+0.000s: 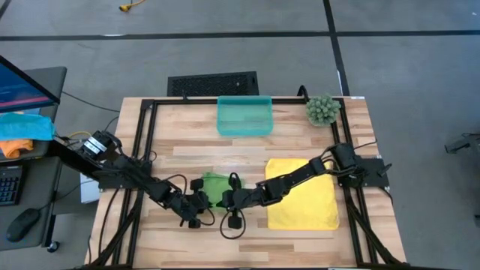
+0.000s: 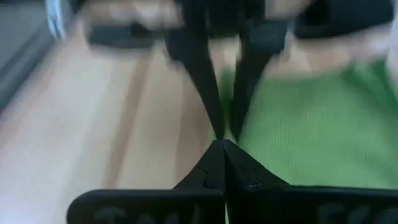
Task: Roll microfiber towels into tight, uniform cylinder then place into a basket
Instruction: Roll the green towel
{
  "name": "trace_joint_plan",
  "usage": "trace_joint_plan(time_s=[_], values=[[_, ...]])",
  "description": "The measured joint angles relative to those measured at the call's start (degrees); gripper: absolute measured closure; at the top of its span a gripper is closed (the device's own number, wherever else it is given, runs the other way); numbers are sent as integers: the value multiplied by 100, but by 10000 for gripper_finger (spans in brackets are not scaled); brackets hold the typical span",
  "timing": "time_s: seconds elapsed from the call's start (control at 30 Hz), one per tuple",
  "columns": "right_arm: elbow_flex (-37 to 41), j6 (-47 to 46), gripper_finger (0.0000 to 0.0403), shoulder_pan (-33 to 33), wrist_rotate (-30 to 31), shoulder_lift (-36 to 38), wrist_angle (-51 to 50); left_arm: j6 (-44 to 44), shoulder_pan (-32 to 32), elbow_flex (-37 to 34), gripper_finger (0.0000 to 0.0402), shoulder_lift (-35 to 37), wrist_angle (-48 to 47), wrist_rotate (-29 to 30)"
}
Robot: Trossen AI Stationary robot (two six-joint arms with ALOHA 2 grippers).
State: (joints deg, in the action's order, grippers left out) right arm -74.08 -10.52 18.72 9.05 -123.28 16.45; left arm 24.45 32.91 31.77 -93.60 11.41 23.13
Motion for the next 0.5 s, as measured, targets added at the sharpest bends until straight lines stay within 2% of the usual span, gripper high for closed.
trace_joint_plan(time_s=[0.3,0.5], values=[[-397,26,393,0,12,-538,159,238,0,2,266,0,8,-41],[-528,-44,390,-4,-166,-756,-12,273,-2,12,222,0,-7,-109]])
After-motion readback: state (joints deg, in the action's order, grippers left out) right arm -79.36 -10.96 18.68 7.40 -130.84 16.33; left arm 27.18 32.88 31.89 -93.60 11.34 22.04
